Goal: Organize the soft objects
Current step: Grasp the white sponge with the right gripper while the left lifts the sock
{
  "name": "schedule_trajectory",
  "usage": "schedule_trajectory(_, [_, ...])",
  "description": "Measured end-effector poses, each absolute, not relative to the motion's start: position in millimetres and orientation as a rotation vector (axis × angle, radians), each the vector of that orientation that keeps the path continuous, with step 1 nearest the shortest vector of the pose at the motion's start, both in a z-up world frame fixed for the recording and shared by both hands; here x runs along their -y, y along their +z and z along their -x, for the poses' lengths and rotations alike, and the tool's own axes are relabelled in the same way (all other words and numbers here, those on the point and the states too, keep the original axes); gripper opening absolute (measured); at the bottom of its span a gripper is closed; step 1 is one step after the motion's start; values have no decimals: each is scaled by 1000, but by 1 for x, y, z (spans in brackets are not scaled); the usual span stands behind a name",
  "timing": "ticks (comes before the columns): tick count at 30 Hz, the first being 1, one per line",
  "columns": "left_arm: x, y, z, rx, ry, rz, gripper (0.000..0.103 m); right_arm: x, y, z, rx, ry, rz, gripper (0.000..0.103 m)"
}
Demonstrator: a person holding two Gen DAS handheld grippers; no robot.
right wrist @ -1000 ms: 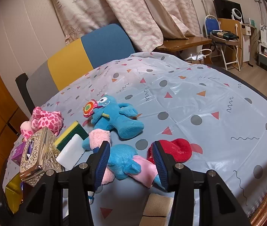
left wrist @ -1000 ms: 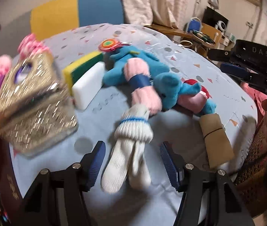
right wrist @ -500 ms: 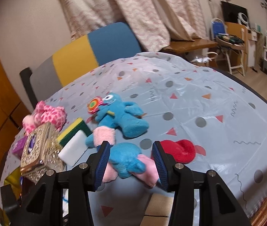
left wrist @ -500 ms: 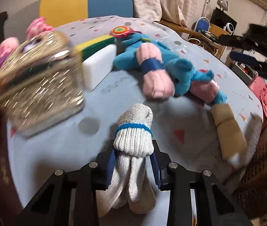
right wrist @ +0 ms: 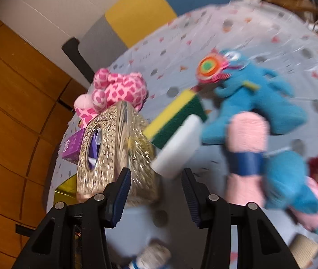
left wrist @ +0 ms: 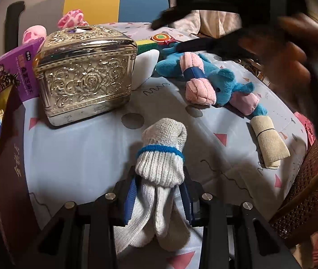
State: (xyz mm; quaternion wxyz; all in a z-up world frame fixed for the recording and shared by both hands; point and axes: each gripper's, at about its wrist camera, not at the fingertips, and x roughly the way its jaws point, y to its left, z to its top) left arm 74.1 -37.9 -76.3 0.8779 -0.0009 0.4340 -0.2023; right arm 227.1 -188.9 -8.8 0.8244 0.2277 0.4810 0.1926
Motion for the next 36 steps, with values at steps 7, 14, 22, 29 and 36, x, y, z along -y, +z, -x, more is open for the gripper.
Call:
schedule_trajectory(7, [32,-78,-72,-897,-428,31,36,156,-27,-269,-1129,355,-431,47])
schedule_trajectory(14, [30,-78,-71,-896,-428,44,36,161,-51,-281,-1228,300,-386,39])
schedule_trajectory(22, [30,-78,-69,-895,-416,48,36,179,-50,-240,-1198,310,-299,19])
schedule_trajectory(29, [21,-72,-65,-909,-400,66,36,184,-46,-210,-1188,428,-293,17])
schedule_trajectory(36, [15,-67,-57,-919,-396,64,35,185,-45,-176,-1229,482,-200,17])
